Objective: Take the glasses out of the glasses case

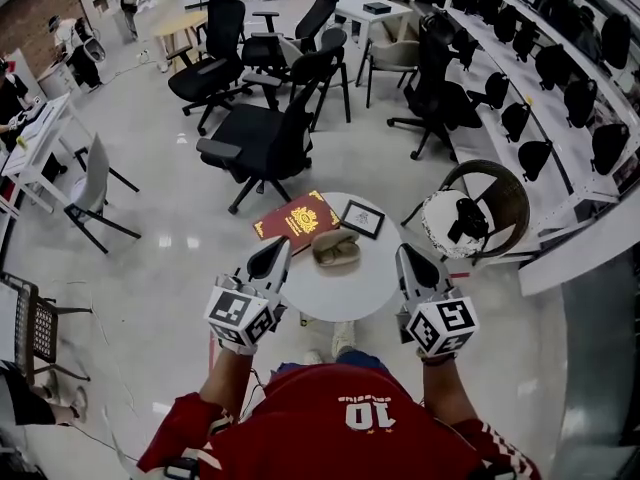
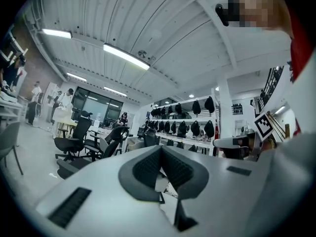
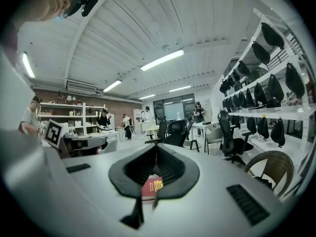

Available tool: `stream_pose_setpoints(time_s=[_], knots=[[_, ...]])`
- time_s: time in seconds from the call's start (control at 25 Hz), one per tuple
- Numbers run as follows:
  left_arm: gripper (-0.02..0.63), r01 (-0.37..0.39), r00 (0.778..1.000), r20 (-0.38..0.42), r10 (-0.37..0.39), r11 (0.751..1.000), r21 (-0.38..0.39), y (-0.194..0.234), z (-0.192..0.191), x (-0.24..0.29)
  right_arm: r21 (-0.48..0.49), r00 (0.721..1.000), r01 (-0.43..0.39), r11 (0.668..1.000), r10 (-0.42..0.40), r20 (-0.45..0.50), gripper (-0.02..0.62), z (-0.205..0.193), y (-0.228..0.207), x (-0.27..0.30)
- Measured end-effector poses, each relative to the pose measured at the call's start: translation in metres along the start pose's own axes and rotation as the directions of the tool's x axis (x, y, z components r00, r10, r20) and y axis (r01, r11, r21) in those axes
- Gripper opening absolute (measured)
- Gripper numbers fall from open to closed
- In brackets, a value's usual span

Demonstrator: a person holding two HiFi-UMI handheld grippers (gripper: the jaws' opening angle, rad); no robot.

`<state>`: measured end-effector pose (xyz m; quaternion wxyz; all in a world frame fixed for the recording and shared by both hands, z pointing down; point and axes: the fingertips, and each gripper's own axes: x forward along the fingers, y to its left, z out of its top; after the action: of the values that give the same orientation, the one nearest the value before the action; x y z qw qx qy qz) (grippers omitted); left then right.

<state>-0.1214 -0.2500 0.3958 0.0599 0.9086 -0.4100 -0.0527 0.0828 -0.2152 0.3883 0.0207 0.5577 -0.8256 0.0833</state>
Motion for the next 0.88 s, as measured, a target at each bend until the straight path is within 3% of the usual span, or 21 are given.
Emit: stream_pose_setpoints(time_s=[0.52, 0.76, 0.88], knots=[[0.009, -0.049, 0.999, 0.003, 0.049, 0.997, 0.063, 0.009, 0.011, 0.008, 0.002, 0.992, -0.101, 0.995, 0.101, 0.077, 0.017, 0.018, -0.002, 0.039], [0.009, -0.045, 0.999, -0.005, 0.045, 0.996, 0.071, 0.007, 0.003, 0.017, -0.002, 0.988, -0.144, 0.990, 0.143, 0.059, 0.019, 0.008, -0.001, 0.044], [0.009, -0.044, 0.999, -0.017, 0.045, 0.997, 0.065, 0.005, 0.001, 0.021, -0.008, 0.985, -0.166, 0.986, 0.166, 0.040, 0.080, 0.003, 0.000, 0.049]])
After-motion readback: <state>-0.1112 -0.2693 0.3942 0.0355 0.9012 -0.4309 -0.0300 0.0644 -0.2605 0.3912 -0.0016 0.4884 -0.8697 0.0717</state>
